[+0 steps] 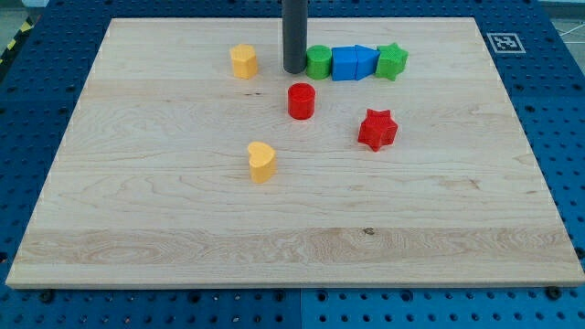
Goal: Slide the yellow hexagon to the center of the board
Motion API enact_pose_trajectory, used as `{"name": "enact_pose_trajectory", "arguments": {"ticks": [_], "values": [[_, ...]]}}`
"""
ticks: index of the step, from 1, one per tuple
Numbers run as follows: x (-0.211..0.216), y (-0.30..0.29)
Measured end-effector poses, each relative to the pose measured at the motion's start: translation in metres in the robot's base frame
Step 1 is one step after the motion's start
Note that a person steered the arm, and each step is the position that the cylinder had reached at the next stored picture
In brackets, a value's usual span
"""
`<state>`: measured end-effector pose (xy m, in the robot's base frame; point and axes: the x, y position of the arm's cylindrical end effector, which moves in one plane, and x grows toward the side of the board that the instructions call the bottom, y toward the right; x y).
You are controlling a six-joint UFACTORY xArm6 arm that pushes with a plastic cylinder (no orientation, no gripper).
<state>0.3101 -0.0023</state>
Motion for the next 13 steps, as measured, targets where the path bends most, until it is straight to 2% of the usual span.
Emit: {"name": "enact_pose_trajectory", "arguments": {"ticks": [3,6,7,11,13], "values": [[0.002,-0.008],[-0.06,-0.021],[-0.065,-0.032],[-0.061,-0.078],[-0.026,-0.079]]}}
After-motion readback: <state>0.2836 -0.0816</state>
